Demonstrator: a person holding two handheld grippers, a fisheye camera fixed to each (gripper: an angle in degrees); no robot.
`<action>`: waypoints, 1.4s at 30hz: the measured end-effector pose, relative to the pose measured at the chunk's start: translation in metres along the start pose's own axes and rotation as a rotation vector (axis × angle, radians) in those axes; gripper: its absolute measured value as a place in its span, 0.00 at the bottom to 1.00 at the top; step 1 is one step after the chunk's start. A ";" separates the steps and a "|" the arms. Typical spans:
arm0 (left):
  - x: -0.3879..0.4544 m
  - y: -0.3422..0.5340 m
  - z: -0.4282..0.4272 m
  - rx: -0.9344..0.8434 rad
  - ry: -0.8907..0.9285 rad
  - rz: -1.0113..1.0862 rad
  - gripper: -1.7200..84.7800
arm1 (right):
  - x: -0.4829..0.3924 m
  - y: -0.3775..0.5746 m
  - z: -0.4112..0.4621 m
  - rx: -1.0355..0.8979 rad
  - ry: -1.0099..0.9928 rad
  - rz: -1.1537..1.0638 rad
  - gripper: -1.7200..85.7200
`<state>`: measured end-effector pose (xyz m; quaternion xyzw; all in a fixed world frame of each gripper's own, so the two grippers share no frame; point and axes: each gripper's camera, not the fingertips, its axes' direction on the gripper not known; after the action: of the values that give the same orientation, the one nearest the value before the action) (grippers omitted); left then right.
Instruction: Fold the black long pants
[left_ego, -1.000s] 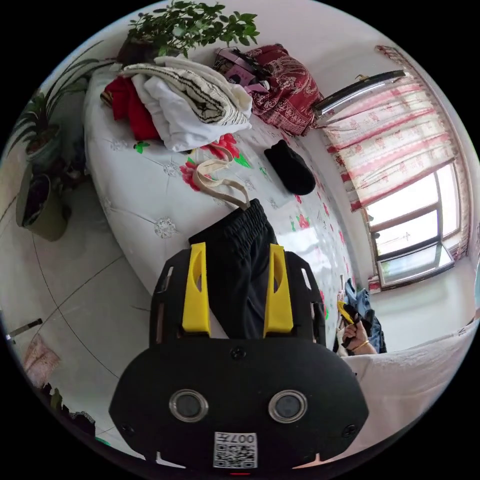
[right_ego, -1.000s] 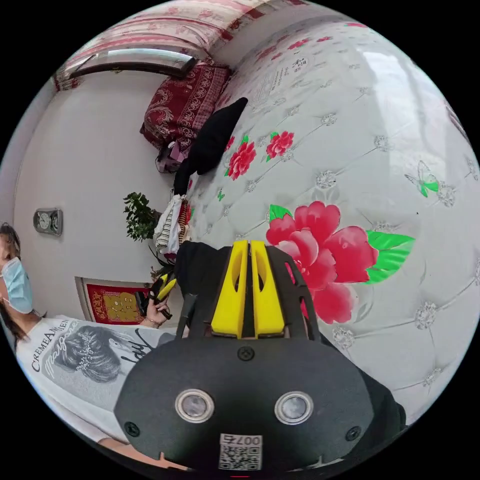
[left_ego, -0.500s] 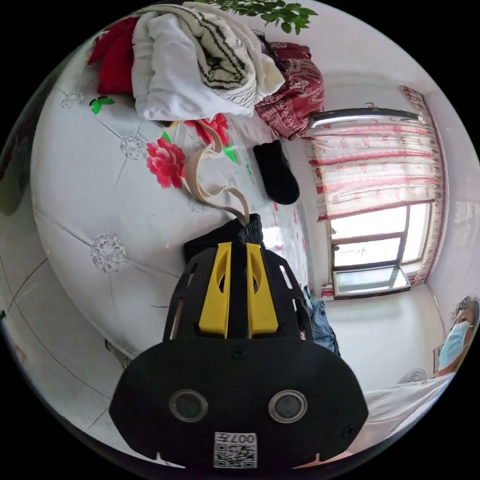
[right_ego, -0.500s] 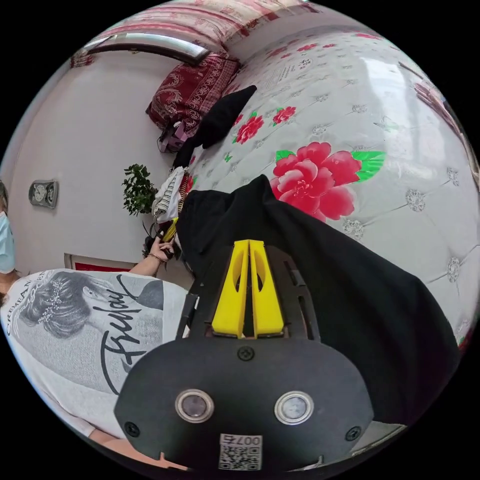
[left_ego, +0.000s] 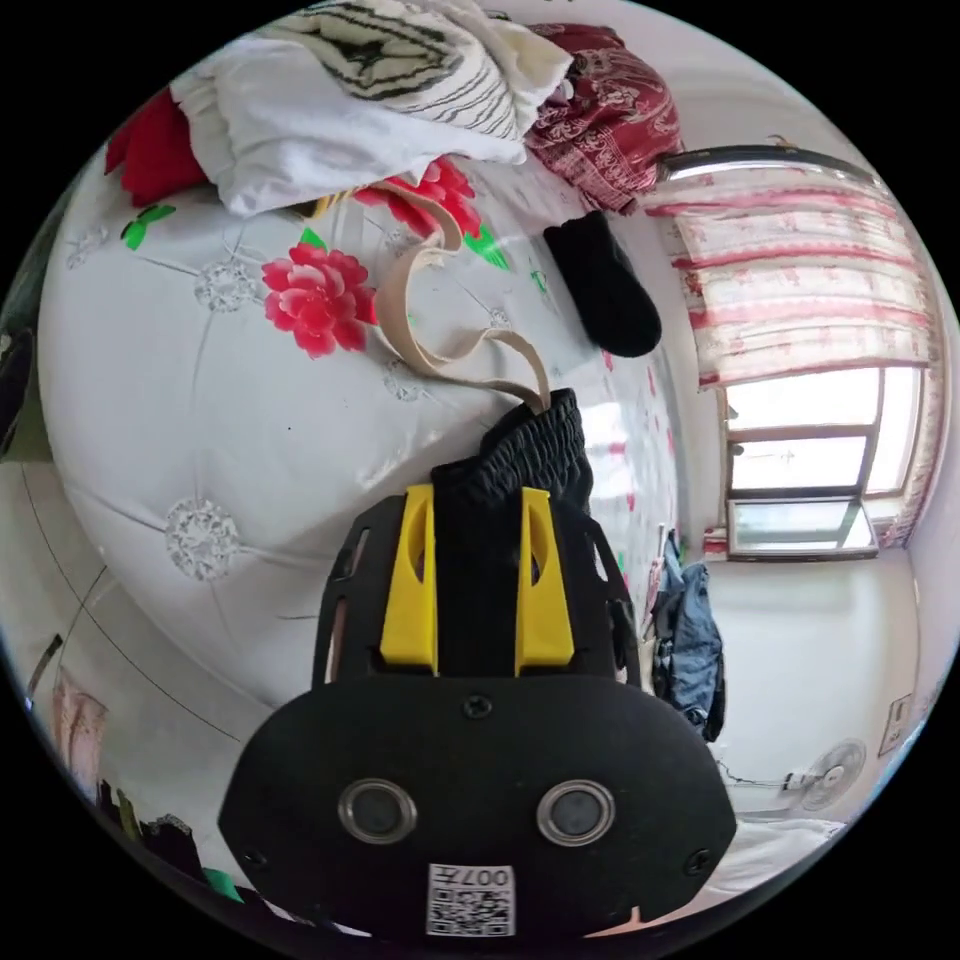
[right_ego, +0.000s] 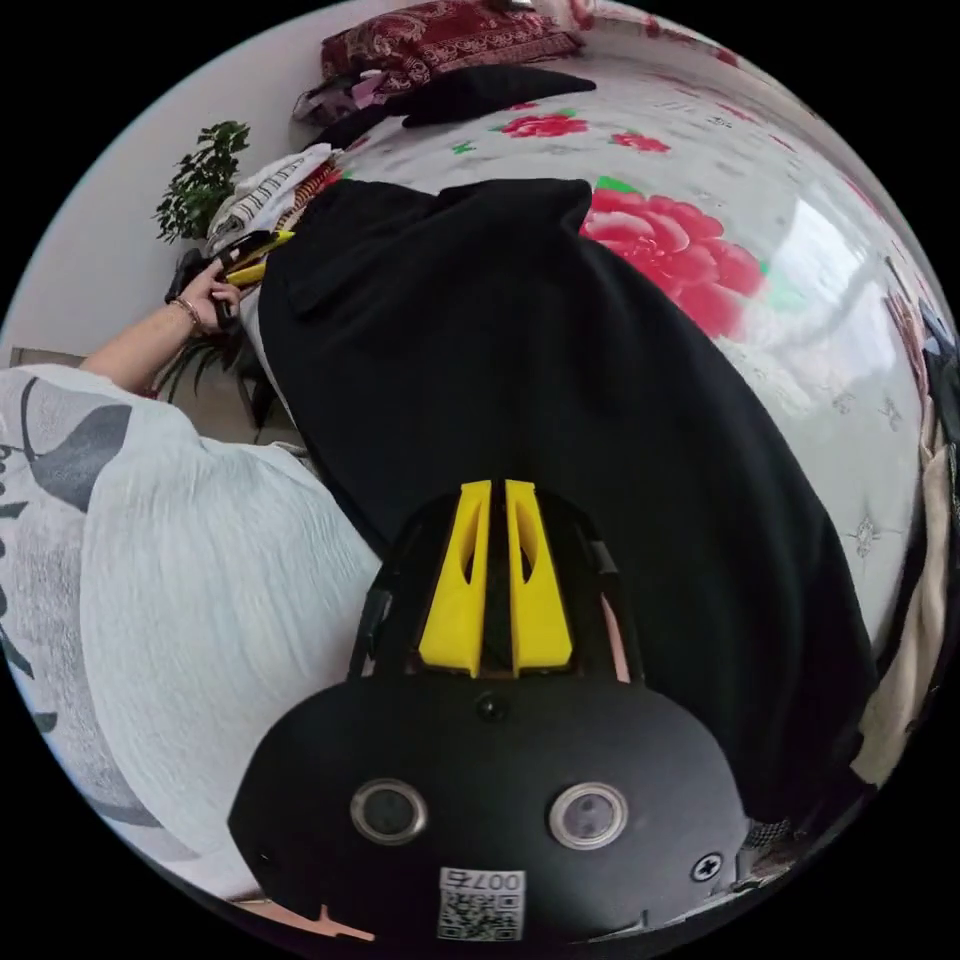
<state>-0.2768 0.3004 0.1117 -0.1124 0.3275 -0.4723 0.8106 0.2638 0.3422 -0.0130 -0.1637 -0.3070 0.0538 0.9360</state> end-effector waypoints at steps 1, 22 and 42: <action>-0.003 0.000 -0.001 0.008 0.038 -0.019 0.12 | 0.009 -0.004 -0.003 -0.014 -0.063 0.050 0.02; 0.134 0.145 -0.007 0.030 0.211 0.588 0.09 | 0.120 0.132 -0.181 0.612 -0.175 0.551 0.02; 0.223 0.399 0.246 -0.633 -0.019 1.119 0.14 | 0.245 0.275 -0.213 0.839 -0.070 1.093 0.13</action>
<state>0.2314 0.2925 0.0076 -0.1626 0.4529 0.1428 0.8649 0.5866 0.5916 -0.1312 0.0827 -0.1636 0.6374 0.7484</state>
